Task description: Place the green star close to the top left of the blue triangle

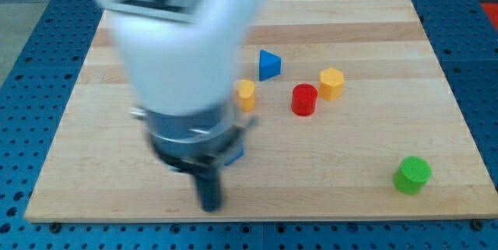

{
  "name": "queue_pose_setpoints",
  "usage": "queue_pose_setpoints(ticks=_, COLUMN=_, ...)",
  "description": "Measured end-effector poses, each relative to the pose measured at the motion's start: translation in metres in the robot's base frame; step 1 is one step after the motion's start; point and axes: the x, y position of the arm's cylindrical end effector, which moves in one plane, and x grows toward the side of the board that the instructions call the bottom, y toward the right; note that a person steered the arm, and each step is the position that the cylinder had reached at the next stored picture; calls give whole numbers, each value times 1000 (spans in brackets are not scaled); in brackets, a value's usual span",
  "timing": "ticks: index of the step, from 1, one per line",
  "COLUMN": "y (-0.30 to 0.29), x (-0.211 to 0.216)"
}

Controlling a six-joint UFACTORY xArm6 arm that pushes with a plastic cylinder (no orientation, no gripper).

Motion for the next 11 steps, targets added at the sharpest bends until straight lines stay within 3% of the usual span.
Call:
queue_pose_setpoints(ticks=1, y=-87, x=-67)
queue_pose_setpoints(ticks=2, y=-114, x=-141)
queue_pose_setpoints(ticks=4, y=-61, x=-204)
queue_pose_setpoints(ticks=5, y=-48, x=-222)
queue_pose_setpoints(ticks=7, y=-55, x=-190)
queue_pose_setpoints(ticks=9, y=-4, x=-174)
queue_pose_setpoints(ticks=10, y=23, x=-179)
queue_pose_setpoints(ticks=11, y=26, x=-218)
